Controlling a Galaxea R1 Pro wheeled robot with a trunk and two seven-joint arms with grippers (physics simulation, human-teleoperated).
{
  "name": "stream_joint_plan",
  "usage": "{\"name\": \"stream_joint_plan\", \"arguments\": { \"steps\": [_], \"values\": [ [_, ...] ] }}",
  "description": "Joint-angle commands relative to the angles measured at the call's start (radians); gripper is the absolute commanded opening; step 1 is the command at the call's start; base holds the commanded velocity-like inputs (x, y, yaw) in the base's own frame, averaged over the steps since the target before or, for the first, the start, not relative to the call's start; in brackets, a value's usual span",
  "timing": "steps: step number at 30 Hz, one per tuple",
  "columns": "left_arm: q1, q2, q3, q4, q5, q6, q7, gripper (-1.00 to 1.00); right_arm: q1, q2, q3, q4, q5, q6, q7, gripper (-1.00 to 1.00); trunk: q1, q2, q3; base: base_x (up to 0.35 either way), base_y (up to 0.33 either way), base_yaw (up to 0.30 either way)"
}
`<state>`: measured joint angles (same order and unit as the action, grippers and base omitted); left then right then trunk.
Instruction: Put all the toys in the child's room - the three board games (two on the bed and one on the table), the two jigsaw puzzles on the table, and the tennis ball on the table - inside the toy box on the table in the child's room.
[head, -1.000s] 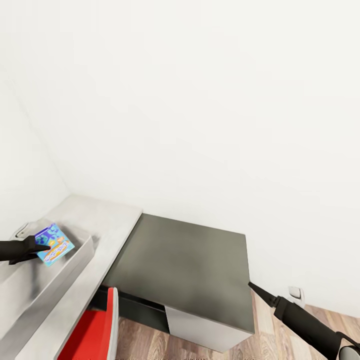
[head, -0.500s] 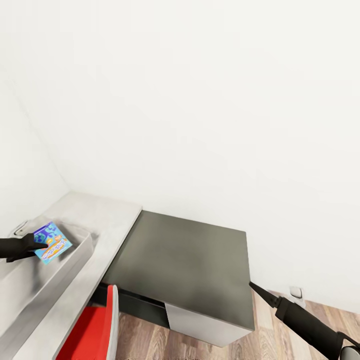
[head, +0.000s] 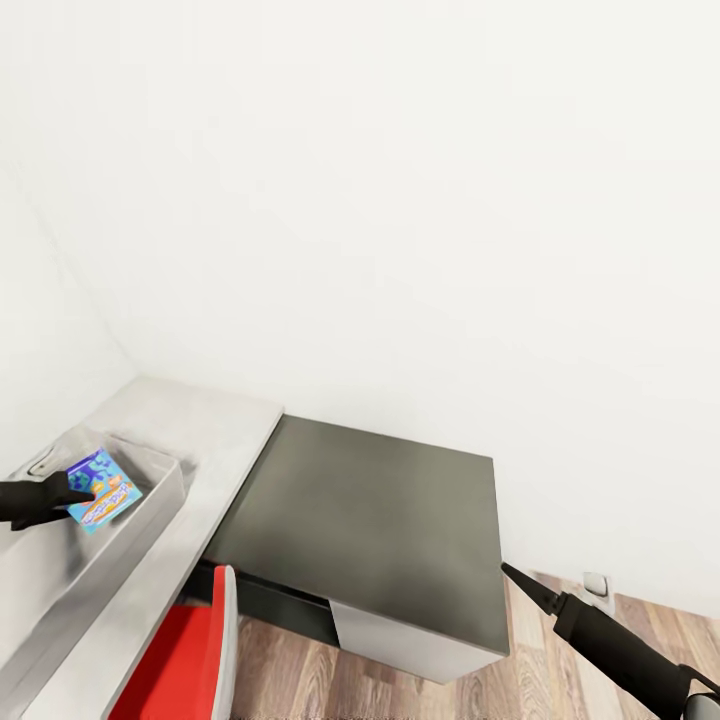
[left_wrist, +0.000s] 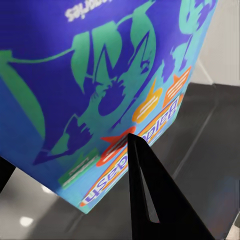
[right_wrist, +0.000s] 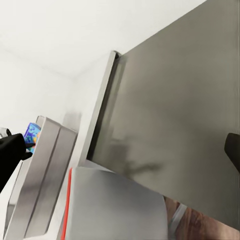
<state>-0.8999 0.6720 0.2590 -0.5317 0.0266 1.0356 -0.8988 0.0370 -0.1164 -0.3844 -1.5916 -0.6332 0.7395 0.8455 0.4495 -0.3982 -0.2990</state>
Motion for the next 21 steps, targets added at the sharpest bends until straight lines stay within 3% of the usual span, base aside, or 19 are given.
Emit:
{"name": "stream_joint_plan", "arguments": {
  "steps": [1, 7, 21],
  "values": [
    [-0.001, 0.0, 0.003, 0.002, 0.004, 0.008, 0.0, -1.0, 0.0, 0.0, -0.001, -0.001, -0.005, 0.006, 0.0, 1.0, 0.001, -0.002, -0.003, 0.0, 0.0, 0.0],
    [-0.003, 0.0, 0.059, 0.008, 0.003, 0.008, 0.005, -1.0, 0.0, 0.0, -0.002, -0.001, -0.004, 0.006, 0.0, 1.0, 0.001, -0.002, -0.013, 0.0, 0.0, 0.0],
    [-0.004, -0.017, 0.131, 0.009, 0.007, 0.004, 0.071, -1.0, 0.0, 0.0, -0.002, -0.001, -0.004, 0.006, 0.001, 1.0, 0.001, -0.002, -0.036, 0.0, 0.0, 0.0]
  ]
}}
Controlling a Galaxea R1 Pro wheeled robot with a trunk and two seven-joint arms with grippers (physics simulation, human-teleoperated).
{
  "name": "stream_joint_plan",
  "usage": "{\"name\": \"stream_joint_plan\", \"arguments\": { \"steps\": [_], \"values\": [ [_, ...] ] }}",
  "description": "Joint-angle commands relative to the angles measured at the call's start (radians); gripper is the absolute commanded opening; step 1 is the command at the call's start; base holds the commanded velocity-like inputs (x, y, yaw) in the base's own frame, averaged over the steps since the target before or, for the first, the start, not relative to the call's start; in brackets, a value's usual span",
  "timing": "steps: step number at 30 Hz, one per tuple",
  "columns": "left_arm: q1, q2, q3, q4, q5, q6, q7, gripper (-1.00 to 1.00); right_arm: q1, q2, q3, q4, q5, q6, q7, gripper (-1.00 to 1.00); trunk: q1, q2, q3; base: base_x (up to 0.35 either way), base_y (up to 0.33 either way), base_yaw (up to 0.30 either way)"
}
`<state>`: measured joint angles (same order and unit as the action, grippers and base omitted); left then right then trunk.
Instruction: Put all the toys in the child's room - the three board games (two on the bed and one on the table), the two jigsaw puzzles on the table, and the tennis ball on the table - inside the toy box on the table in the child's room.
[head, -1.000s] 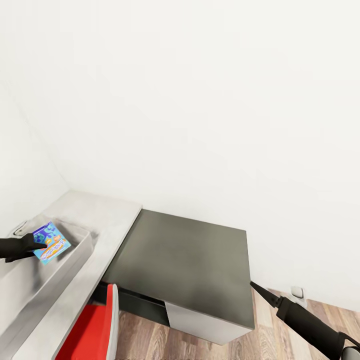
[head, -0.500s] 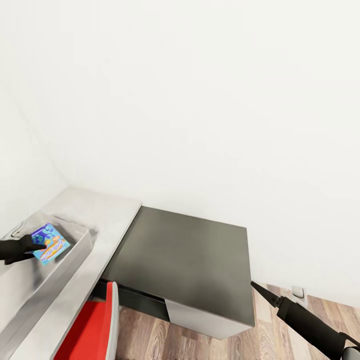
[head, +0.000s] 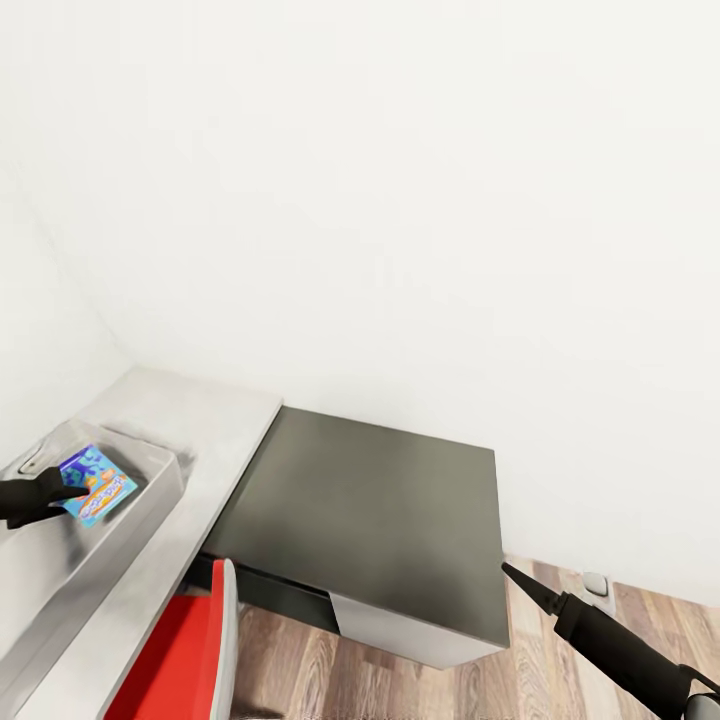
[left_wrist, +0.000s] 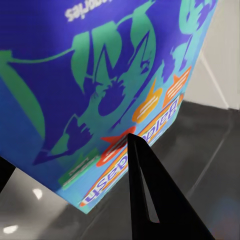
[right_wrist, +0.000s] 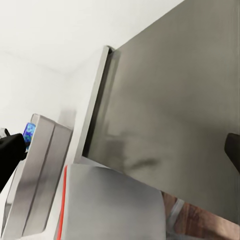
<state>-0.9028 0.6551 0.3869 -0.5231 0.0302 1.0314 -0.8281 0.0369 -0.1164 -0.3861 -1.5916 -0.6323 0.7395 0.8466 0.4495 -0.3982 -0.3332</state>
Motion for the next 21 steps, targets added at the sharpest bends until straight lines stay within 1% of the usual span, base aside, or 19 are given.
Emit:
{"name": "stream_joint_plan", "arguments": {
  "steps": [1, 5, 9, 13, 21],
  "values": [
    [-0.001, -0.003, 0.007, 0.0, 0.004, 0.008, 0.008, -1.0, 0.0, 0.0, 0.0, -0.001, -0.004, 0.006, 0.0, 1.0, 0.001, -0.002, -0.003, 0.0, 0.0, 0.0],
    [-0.001, -0.007, 0.014, 0.0, 0.006, 0.007, 0.035, -1.0, 0.0, 0.0, 0.0, -0.001, -0.004, 0.006, 0.0, 1.0, 0.001, -0.002, -0.01, 0.0, 0.0, 0.0],
    [-0.001, -0.011, 0.016, 0.0, 0.009, 0.007, 0.045, -1.0, 0.0, 0.0, 0.0, -0.001, -0.005, 0.006, 0.0, 1.0, 0.001, -0.002, -0.016, 0.0, 0.0, 0.0],
    [-0.001, -0.014, 0.019, 0.0, 0.023, 0.006, 0.051, -1.0, 0.0, -0.001, 0.0, -0.001, -0.005, 0.006, 0.0, 1.0, 0.001, -0.002, -0.023, 0.0, 0.0, 0.0],
    [-0.002, -0.015, 0.048, 0.0, 0.028, 0.006, 0.058, -1.0, 0.0, 0.0, 0.0, -0.001, -0.005, 0.006, 0.0, 1.0, 0.001, -0.002, -0.036, 0.0, 0.0, 0.0]
  ]
}}
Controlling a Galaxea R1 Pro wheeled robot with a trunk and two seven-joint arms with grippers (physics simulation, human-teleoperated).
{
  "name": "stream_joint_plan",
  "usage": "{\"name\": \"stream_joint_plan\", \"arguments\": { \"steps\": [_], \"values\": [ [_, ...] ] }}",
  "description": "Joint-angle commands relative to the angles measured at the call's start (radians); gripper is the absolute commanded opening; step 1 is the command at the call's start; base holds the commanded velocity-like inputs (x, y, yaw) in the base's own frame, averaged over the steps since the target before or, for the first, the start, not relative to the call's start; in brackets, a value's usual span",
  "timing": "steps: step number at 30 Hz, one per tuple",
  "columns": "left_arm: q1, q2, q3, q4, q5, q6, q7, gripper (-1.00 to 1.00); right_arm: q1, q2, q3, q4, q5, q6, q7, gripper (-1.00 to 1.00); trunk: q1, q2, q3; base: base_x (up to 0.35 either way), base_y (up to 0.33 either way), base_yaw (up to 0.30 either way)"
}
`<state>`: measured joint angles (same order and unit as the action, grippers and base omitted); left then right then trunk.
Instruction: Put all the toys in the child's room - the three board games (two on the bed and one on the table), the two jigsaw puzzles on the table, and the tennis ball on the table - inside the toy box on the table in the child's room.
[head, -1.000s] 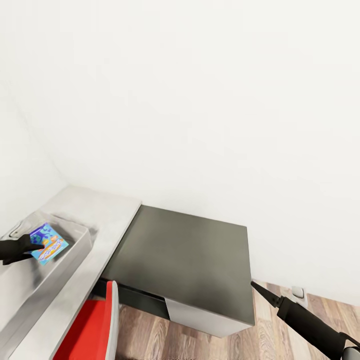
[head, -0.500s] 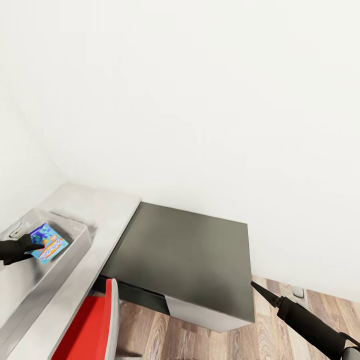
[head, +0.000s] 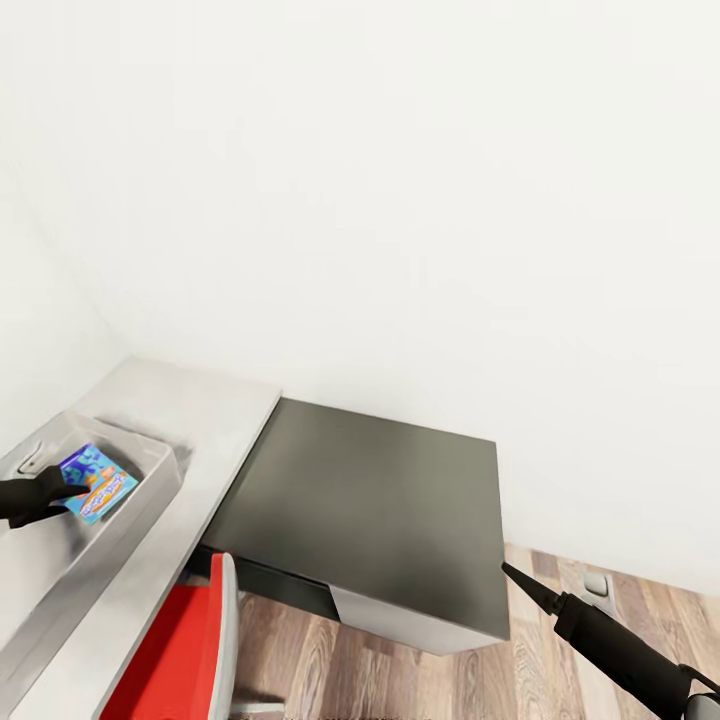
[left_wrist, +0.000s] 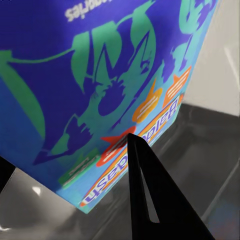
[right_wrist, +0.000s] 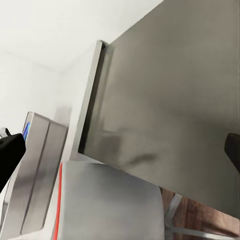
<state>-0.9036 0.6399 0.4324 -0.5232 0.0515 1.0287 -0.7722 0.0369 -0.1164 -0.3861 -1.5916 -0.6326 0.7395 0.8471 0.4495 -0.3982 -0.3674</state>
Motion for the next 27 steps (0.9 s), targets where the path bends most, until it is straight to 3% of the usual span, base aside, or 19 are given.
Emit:
{"name": "stream_joint_plan", "arguments": {
  "steps": [1, 10, 27],
  "values": [
    [-0.001, 0.0, 0.009, 0.0, 0.007, 0.008, 0.012, -1.0, 0.0, 0.0, 0.0, -0.001, -0.005, 0.006, 0.0, 1.0, 0.001, -0.002, -0.003, 0.0, 0.0, 0.0],
    [-0.01, 0.0, 0.058, 0.0, 0.022, 0.005, 0.1, -1.0, 0.0, 0.0, -0.01, -0.001, -0.005, 0.006, 0.0, 1.0, 0.001, -0.002, -0.016, 0.0, 0.0, 0.0],
    [-0.011, 0.0, 0.066, 0.0, 0.037, 0.002, 0.113, -1.0, -0.001, 0.0, -0.013, -0.001, -0.005, 0.006, 0.0, 1.0, 0.001, -0.002, -0.029, 0.0, 0.0, 0.0]
  ]
}}
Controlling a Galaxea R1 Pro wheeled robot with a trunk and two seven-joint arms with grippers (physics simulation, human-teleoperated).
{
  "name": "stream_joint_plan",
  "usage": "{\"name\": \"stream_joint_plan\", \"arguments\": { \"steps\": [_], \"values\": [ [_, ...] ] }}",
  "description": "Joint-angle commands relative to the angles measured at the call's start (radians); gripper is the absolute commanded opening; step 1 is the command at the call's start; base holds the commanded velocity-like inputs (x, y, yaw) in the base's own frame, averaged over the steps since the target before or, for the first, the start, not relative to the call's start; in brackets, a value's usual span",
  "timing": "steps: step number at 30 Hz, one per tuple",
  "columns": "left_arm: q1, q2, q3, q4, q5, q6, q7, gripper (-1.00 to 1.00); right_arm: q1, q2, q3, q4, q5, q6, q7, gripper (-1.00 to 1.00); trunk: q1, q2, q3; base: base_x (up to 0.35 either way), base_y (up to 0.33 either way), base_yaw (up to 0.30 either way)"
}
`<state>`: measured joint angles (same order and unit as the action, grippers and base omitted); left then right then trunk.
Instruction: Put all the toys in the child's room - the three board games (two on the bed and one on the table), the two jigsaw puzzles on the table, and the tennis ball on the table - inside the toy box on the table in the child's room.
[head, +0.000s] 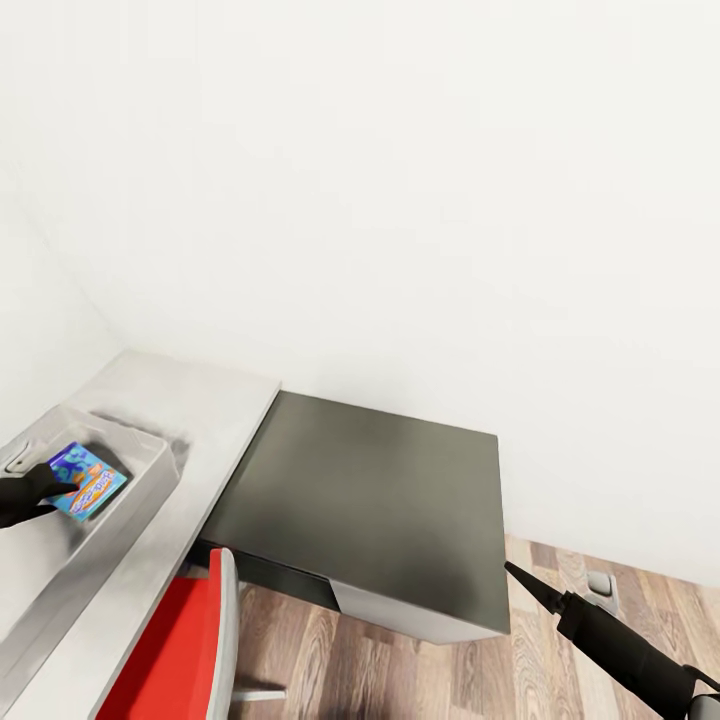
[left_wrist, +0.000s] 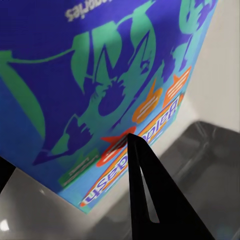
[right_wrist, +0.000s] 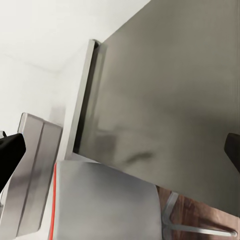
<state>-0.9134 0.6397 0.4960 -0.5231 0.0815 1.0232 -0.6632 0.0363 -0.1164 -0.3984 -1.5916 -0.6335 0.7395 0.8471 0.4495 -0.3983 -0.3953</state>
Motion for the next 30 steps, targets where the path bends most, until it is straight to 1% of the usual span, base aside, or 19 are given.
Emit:
{"name": "stream_joint_plan", "arguments": {
  "steps": [1, 5, 10, 15, 17, 19, 21, 30],
  "values": [
    [-0.001, 0.0, 0.002, 0.0, 0.011, 0.008, 0.004, -1.0, 0.0, 0.0, 0.0, -0.001, -0.004, 0.006, 0.0, 1.0, 0.001, -0.002, -0.002, 0.0, 0.0, 0.0],
    [-0.001, 0.0, 0.003, 0.0, 0.037, 0.008, 0.017, -1.0, 0.0, 0.0, 0.0, -0.001, -0.004, 0.006, 0.0, 1.0, 0.001, -0.002, -0.005, 0.0, 0.0, 0.0],
    [-0.001, -0.002, 0.003, 0.0, 0.091, 0.008, 0.07, -1.0, 0.0, 0.0, 0.0, -0.001, -0.004, 0.006, 0.001, 1.0, 0.001, -0.002, -0.008, 0.0, 0.0, 0.0],
    [-0.001, -0.008, 0.003, 0.0, 0.194, 0.008, 0.166, -1.0, 0.0, 0.0, 0.0, -0.001, -0.004, 0.006, 0.002, 1.0, 0.001, -0.002, -0.011, 0.0, 0.0, 0.0],
    [-0.001, -0.009, 0.003, 0.0, 0.213, 0.008, 0.185, -1.0, 0.0, 0.0, 0.0, -0.001, -0.004, 0.006, 0.004, 1.0, 0.001, -0.002, -0.012, 0.0, 0.0, 0.0],
    [-0.001, -0.009, 0.003, 0.0, 0.225, 0.008, 0.2, -1.0, 0.0, 0.0, 0.0, -0.001, -0.004, 0.006, 0.005, 1.0, 0.001, -0.002, -0.014, 0.0, 0.0, 0.0],
    [-0.001, -0.009, 0.003, 0.0, 0.229, 0.008, 0.205, -1.0, 0.0, 0.0, 0.0, -0.001, -0.004, 0.006, 0.005, 1.0, 0.001, -0.002, -0.015, 0.0, 0.0, 0.0],
    [-0.001, -0.009, 0.002, 0.0, 0.233, 0.008, 0.21, -1.0, 0.0, 0.0, 0.0, -0.001, -0.004, 0.006, 0.007, 1.0, 0.001, -0.002, -0.019, 0.0, 0.0, 0.0]
  ]
}}
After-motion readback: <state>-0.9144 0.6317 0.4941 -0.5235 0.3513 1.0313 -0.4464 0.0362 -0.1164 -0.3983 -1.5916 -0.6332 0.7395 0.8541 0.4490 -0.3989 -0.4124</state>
